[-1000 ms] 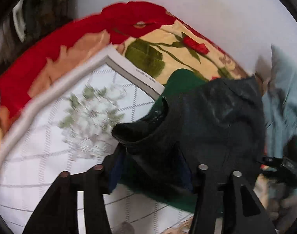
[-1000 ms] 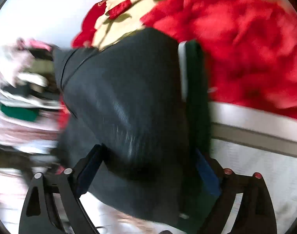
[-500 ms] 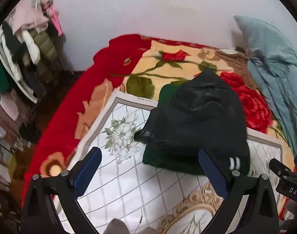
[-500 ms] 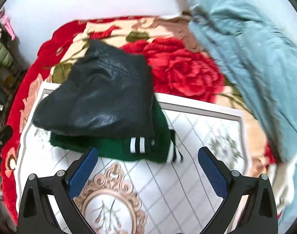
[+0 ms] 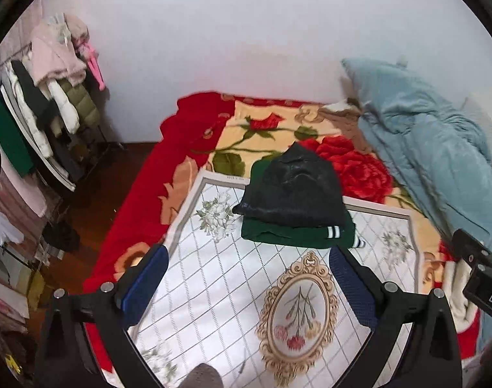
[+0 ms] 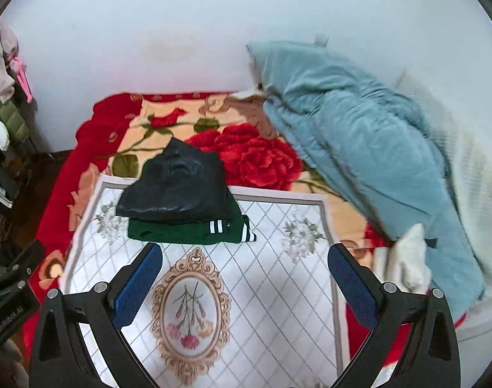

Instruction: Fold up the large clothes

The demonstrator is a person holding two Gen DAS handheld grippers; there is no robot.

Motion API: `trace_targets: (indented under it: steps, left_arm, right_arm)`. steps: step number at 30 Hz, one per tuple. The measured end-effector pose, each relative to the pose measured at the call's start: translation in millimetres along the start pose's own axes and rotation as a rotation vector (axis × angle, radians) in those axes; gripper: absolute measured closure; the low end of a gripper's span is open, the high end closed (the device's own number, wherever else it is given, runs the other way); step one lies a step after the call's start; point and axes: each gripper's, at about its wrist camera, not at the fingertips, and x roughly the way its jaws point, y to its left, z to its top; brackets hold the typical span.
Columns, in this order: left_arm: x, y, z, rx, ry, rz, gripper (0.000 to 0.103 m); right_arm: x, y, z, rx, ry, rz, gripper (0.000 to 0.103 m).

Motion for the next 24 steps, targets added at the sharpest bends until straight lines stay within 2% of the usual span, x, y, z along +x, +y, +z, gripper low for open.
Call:
trace_targets:
  steps: [5, 10, 19, 24]
  left_arm:
    - [-77.3, 4.4, -3.8, 0.019, -0.042, -0.004, 0.002]
    - [-130.3, 0.8, -8.4, 0.023, -0.062, -0.005, 0.002]
    - [-190.8, -3.7, -4.0, -0.011, -0.068, -0.015, 0.002]
    - [-211.1, -4.2, -7.1, -0.014, -0.071, -0.008, 0.002]
  right_arm:
    - [-96.8, -21.6, -12.4, 0.015, -0.063, -0.015, 0.0]
    - [-171.5, -38.8, -18.7, 0.014, -0.086, 0.017, 0.0]
    - [-255.6, -73.5, -20.0, 0.017, -0.095, 0.042, 0.0]
    - [-279.0, -86.6, -20.6, 0.009, -0.107, 0.044, 0.0]
